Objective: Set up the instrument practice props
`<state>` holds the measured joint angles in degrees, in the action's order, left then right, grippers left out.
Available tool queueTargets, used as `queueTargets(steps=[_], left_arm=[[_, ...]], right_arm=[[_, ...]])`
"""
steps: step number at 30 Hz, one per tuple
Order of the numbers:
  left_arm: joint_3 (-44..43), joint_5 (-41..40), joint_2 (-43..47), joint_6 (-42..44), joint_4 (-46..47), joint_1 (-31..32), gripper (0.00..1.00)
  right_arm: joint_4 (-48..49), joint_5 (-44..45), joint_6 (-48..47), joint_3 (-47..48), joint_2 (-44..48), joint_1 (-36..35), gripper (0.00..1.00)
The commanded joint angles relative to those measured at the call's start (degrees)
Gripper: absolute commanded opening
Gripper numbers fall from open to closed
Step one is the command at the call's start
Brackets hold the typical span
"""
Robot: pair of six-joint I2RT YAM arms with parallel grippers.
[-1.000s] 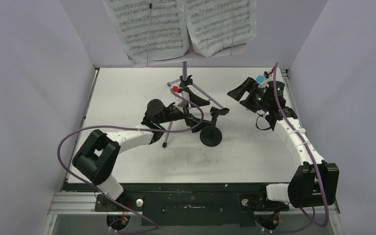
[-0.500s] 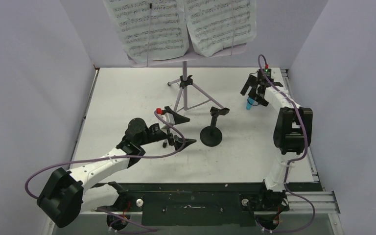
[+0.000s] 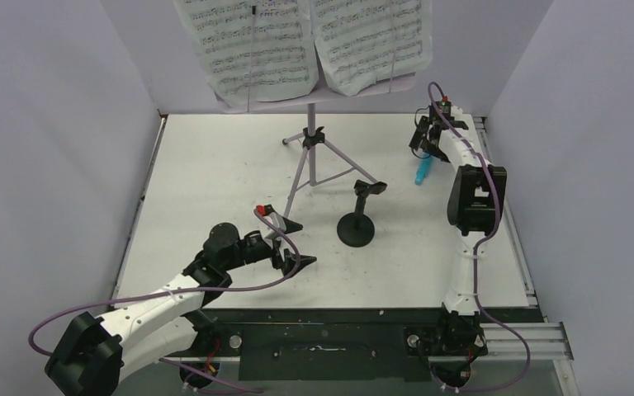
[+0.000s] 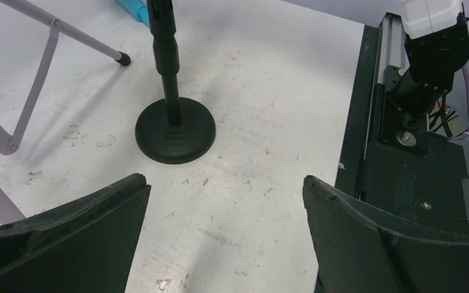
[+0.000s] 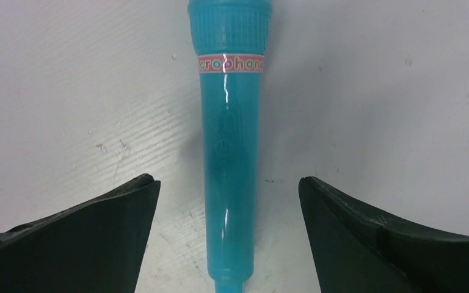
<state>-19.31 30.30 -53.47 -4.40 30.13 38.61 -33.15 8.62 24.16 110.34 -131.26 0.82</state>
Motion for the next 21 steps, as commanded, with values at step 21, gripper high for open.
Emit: queueTargets(steps=[21], left_arm=[[0.16, -1.11, 2.69, -2.45, 1.19, 1.34, 0.96]], right_arm=[[-0.78, -8.15, -0.37, 13.75, -10.79, 4.20, 0.45]])
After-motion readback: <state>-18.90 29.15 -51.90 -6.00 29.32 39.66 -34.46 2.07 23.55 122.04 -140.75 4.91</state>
